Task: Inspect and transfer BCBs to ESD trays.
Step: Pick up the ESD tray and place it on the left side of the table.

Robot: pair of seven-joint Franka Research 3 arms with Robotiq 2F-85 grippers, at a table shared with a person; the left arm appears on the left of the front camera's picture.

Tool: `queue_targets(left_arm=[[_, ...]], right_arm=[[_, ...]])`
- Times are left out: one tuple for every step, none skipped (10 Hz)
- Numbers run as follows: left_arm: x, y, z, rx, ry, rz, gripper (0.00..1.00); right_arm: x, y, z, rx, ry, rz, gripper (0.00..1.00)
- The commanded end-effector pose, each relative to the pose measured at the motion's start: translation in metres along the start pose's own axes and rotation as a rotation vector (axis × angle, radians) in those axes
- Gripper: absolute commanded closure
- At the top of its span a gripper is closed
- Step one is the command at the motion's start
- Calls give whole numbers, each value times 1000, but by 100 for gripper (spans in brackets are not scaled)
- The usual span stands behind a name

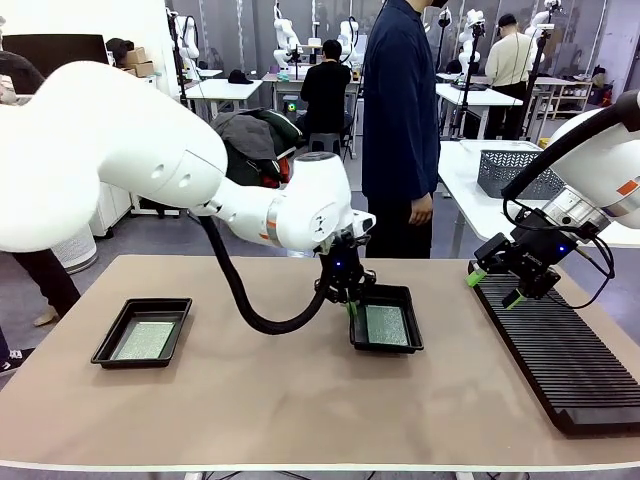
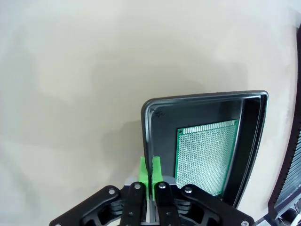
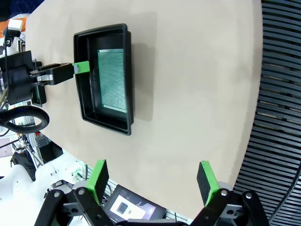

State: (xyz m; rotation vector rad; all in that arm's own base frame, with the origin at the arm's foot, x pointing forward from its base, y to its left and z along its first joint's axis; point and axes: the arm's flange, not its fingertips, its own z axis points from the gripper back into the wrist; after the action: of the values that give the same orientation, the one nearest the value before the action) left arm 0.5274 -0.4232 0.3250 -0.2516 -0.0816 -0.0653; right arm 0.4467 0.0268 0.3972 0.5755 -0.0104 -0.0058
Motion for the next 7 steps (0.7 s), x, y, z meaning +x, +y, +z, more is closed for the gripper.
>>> queue_targets(left_arm=[[-16, 30, 8, -113, 14, -25, 97], [-18, 41, 9, -141, 14, -24, 97], [-22, 50, 13, -167, 8, -20, 97], [-30, 61, 20, -166, 0, -4, 97], [-40, 75, 29, -168, -10, 15, 97], [-51, 93, 40, -166, -20, 36, 97], [-60, 108, 47, -161, -24, 39, 97]], right_arm=[[1, 2, 0, -20, -7, -20, 0], [1, 2, 0, -20, -7, -20, 0], [1, 2, 0, -20, -7, -20, 0], [1, 2, 0, -20, -7, -20, 0], [1, 2, 0, -20, -7, -20, 0], [1, 2, 0, -20, -7, -20, 0], [1, 2, 0, -20, -7, -20, 0]])
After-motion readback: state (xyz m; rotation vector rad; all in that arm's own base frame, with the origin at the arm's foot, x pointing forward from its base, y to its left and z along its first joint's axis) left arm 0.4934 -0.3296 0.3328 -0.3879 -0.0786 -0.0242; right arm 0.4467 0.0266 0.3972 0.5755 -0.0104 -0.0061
